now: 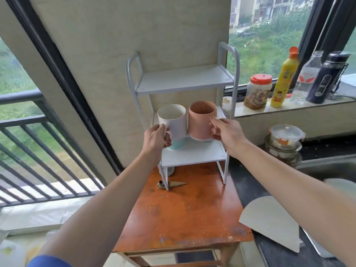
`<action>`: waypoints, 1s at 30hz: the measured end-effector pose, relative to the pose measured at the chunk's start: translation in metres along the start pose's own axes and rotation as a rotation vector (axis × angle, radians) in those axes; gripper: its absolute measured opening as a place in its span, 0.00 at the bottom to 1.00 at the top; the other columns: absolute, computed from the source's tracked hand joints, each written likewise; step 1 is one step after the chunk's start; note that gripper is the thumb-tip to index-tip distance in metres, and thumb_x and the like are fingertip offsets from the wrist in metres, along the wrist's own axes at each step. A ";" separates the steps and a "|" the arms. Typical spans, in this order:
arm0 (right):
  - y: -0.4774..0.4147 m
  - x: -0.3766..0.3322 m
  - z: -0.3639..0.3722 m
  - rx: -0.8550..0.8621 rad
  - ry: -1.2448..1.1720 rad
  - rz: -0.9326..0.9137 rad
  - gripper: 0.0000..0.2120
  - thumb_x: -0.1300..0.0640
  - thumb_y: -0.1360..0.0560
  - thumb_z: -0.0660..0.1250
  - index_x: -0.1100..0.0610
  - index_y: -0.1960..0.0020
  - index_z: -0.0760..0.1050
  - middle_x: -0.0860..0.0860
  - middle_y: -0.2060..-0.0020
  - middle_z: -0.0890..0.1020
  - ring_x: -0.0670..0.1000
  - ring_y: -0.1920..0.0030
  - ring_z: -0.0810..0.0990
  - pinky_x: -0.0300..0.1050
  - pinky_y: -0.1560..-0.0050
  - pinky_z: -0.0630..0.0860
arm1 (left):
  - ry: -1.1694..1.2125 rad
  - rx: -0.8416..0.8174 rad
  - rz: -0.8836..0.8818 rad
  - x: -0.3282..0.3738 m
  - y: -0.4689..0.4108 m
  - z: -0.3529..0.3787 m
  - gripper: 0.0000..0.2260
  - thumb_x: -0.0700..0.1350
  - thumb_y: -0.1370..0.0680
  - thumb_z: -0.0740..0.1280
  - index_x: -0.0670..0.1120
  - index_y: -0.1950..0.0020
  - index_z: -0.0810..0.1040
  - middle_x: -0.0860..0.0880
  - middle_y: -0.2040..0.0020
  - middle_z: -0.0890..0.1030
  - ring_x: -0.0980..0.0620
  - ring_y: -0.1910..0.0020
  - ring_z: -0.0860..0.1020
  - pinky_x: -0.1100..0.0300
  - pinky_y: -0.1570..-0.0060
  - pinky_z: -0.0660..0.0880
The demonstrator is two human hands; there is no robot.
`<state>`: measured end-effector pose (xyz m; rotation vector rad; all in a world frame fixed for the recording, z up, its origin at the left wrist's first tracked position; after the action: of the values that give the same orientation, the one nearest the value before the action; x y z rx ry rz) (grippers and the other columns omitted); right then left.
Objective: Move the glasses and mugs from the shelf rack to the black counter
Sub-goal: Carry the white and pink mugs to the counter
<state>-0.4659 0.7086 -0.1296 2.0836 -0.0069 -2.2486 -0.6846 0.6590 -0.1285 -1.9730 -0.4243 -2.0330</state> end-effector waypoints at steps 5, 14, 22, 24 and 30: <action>0.081 0.012 -0.028 0.096 -0.075 -0.027 0.12 0.55 0.21 0.66 0.59 0.60 0.80 0.48 0.76 0.73 0.47 0.71 0.73 0.45 0.63 0.75 | -0.027 -0.121 -0.009 -0.004 0.062 -0.016 0.11 0.42 0.21 0.57 0.41 0.59 0.75 0.50 0.77 0.70 0.48 0.72 0.69 0.57 0.68 0.67; 0.235 0.042 -0.138 0.308 -0.176 0.041 0.12 0.60 0.20 0.63 0.62 0.60 0.77 0.48 0.77 0.71 0.47 0.73 0.68 0.43 0.67 0.67 | -0.074 -0.504 -0.121 -0.038 0.190 0.038 0.21 0.39 0.21 0.58 0.49 0.75 0.73 0.47 0.73 0.66 0.49 0.74 0.67 0.57 0.68 0.62; 0.387 0.053 -0.302 0.614 -0.204 0.053 0.11 0.59 0.23 0.67 0.61 0.63 0.78 0.49 0.77 0.72 0.46 0.75 0.69 0.44 0.67 0.69 | -0.051 -0.835 -0.178 -0.056 0.321 0.190 0.21 0.37 0.21 0.58 0.48 0.74 0.70 0.48 0.76 0.67 0.49 0.75 0.67 0.58 0.69 0.61; 0.432 0.055 -0.347 0.691 -0.198 0.060 0.12 0.59 0.23 0.68 0.61 0.64 0.78 0.49 0.78 0.71 0.47 0.75 0.70 0.44 0.67 0.71 | -0.059 -0.926 -0.200 -0.062 0.363 0.237 0.19 0.38 0.21 0.58 0.46 0.72 0.70 0.48 0.77 0.67 0.49 0.75 0.67 0.58 0.70 0.61; 0.578 0.066 -0.483 0.924 -0.191 0.087 0.12 0.59 0.23 0.67 0.61 0.64 0.77 0.49 0.79 0.71 0.49 0.75 0.69 0.45 0.67 0.71 | -0.094 -1.146 -0.266 -0.087 0.519 0.370 0.11 0.38 0.21 0.58 0.43 0.63 0.72 0.49 0.77 0.67 0.49 0.73 0.66 0.58 0.69 0.62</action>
<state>0.0406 0.1521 -0.2011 2.0658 -1.3430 -2.6556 -0.1370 0.3274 -0.1964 -2.6888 0.6830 -2.6743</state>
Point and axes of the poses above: each hand's wrist, its own y-axis away from the middle knuckle, its own z-axis out of the palm, x = y × z, the point moved 3 cm from there along -y, towards the middle knuckle
